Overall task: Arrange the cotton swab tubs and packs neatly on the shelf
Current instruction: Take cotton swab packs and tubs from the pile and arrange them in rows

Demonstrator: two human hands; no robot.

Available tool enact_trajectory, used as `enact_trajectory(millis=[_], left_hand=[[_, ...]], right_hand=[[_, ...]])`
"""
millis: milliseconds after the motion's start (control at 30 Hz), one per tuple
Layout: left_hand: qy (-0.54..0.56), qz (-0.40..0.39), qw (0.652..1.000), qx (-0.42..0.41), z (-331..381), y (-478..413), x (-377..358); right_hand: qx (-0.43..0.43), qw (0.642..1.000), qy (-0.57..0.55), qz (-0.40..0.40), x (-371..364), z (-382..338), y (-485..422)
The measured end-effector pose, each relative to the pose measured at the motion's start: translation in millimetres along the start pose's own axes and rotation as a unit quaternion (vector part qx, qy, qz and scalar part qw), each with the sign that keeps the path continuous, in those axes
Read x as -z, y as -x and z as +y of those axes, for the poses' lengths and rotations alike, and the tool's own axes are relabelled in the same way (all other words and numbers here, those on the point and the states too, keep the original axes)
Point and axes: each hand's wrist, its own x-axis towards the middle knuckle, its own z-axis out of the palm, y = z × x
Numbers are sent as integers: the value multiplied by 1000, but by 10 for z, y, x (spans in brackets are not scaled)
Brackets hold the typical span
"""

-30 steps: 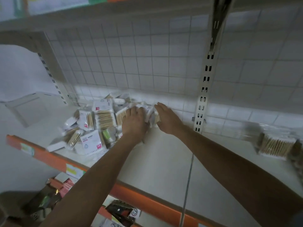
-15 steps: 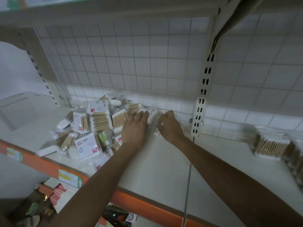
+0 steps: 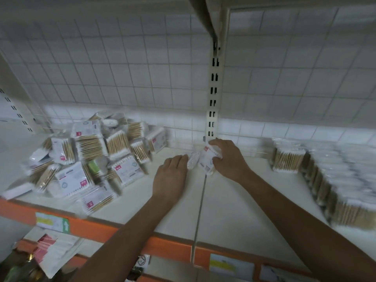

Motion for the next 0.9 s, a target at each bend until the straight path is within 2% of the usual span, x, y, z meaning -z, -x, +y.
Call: enact_trajectory(millis=[333, 467, 600, 700, 900], left_hand=[[42, -42, 997, -52, 660, -61, -82], [63, -74, 994, -46, 868, -89, -80], [57, -118, 991, -22, 1064, -139, 14], [141, -123, 982, 17, 1209, -200, 62], [359, -28, 932, 29, 1626, -350, 39]], right_hand=[[0, 996, 87, 14, 772, 330, 254], [-5, 993, 118, -6, 1007, 462, 293], [-10, 993, 116, 23, 1225, 530, 347], [0, 991, 131, 23, 1361, 543, 386], [-12, 984, 176, 3, 1527, 576, 410]])
